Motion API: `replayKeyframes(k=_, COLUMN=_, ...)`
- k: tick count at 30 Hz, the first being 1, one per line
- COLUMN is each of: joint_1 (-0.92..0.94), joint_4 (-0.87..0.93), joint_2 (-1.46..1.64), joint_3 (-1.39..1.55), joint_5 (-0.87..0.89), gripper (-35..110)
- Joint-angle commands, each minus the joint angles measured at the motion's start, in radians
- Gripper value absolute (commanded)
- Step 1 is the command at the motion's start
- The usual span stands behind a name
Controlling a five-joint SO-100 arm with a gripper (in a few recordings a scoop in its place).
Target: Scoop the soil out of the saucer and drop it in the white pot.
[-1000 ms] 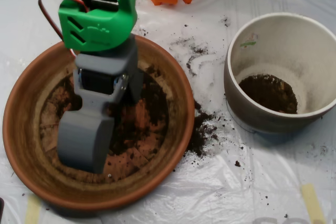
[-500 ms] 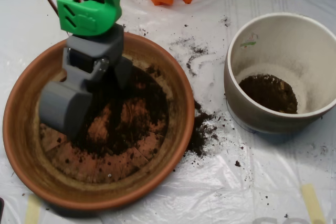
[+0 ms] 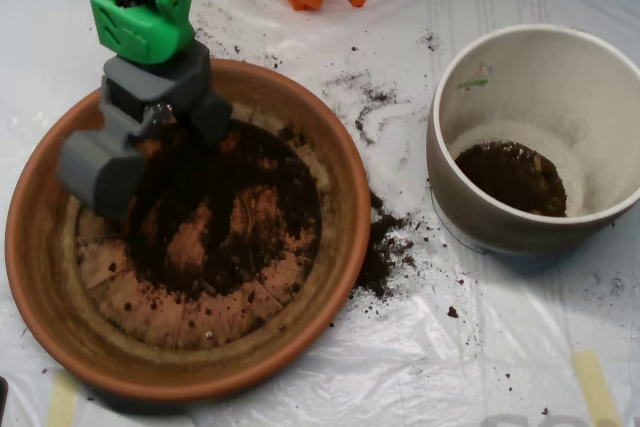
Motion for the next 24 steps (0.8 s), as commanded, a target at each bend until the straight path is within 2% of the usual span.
replayKeyframes(k=1, joint_1=-0.025, joint_4=0.018, joint_2=0.041, joint_3=-0.023, joint_5=-0.009, gripper=43)
replayKeyframes(k=9, joint_1=-0.017, joint_4=0.149, joint_2=-0.064, joint_3=-0.137, joint_5=0.008, gripper=44)
replayKeyframes(k=24, joint_1=0.02, joint_4=0.117, joint_2=-0.184, joint_3=-0.239, joint_5=0.014, gripper=41)
